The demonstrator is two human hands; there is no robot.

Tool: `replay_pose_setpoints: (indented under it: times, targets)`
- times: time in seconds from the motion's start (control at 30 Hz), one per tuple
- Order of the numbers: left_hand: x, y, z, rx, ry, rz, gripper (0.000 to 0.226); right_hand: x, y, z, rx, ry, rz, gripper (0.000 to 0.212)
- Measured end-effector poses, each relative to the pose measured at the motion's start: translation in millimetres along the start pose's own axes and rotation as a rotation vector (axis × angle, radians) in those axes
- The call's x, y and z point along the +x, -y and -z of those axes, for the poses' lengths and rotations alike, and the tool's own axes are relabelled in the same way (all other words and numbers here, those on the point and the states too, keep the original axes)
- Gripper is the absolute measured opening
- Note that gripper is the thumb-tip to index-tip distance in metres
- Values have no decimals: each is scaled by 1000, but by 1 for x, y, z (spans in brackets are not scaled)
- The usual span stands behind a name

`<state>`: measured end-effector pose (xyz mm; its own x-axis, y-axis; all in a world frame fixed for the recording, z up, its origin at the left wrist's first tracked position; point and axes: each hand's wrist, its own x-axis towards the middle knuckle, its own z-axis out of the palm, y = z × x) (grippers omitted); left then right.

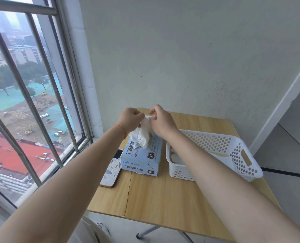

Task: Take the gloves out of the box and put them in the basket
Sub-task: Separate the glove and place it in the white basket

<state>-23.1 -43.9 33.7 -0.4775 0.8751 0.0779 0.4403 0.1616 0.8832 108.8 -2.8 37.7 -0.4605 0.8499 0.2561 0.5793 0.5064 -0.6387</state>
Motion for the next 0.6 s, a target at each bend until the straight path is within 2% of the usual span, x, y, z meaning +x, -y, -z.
replay_pose_setpoints:
  times: [0.1,0.2,0.33,0.4,0.47,0.6]
  targets:
    - [0,-4,1,-11,26,-15,27,5,1,0,54,18,37,21]
    - [2,-5,2,-29,35,-39,33,14,2,0,58,19,52,12]
    - [5,-2,5,-36,43,-49,23,22,1,1,45,-19,40,9]
    - [6,2,8,-76,94,-55,13,26,1,4,50,-68,42,9]
    - [5,6,10,-37,130,-69,18,31,6,10,65,-140,56,10]
    - [0,4,10,-97,43,-104,25,39,24,25,90,-256,116,9]
